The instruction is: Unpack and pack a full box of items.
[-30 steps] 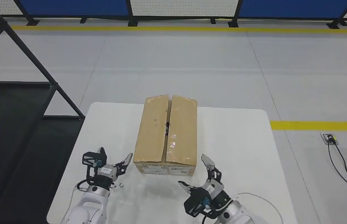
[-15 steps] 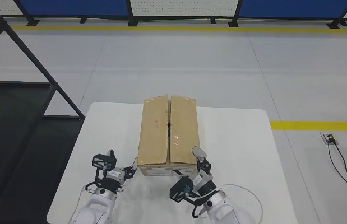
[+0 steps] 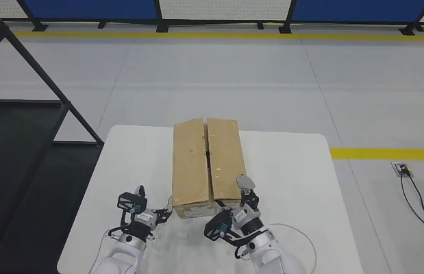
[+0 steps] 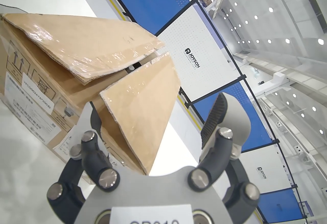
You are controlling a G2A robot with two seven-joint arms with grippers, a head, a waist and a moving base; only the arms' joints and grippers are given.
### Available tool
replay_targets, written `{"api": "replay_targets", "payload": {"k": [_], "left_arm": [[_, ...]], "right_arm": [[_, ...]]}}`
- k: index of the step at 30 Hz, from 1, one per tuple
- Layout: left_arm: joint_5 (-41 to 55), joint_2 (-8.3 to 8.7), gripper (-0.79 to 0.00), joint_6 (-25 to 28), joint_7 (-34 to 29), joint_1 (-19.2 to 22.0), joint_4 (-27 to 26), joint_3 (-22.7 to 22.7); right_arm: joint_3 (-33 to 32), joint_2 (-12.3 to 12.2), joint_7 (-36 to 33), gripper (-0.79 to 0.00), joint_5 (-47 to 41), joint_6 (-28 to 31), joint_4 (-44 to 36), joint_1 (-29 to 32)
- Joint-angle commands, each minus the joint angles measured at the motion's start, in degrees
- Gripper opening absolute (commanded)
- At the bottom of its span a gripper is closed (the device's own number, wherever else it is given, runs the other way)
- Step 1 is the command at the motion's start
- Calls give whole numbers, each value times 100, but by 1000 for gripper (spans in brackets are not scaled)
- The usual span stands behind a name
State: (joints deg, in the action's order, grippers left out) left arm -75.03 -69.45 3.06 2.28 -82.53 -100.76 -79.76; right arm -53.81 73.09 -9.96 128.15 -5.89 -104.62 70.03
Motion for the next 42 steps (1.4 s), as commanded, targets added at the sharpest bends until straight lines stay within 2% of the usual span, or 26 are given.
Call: {"api": "replay_targets", "payload": {"k": [1, 4, 7, 10, 13, 20, 23, 25, 42], "left_arm": [[39, -2, 0, -27, 42, -29, -20, -49], [85, -2, 0, -42, 92, -70, -48, -131], [147, -3, 0, -64, 142, -113, -68, -214], [226, -5, 0, -88, 175, -148, -81, -299], [270, -7, 0, -96, 211, -178, -88, -370], [343, -13, 0, -110, 247, -233, -122, -490], [360, -17, 0, -118, 257, -249, -135, -521], [367, -20, 0, -122, 264, -259, -142, -535], [367, -46, 0, -128, 245, -220, -161, -613]], "right_arm": [[5, 17, 10, 0, 36, -35, 33, -10], [11, 47, 13, -12, 51, -83, 106, -27], [11, 77, 15, -114, 47, -106, 170, -48], [-7, 105, 31, -403, 20, -173, 230, -52], [-33, 131, 106, -493, -52, -274, 261, -36], [-100, 178, 189, -557, -136, -306, 311, -5], [-136, 196, 243, -662, -188, -323, 323, 10], [-166, 206, 299, -779, -244, -322, 314, 28], [-592, 175, 860, -785, -411, 6, -161, 511]]}}
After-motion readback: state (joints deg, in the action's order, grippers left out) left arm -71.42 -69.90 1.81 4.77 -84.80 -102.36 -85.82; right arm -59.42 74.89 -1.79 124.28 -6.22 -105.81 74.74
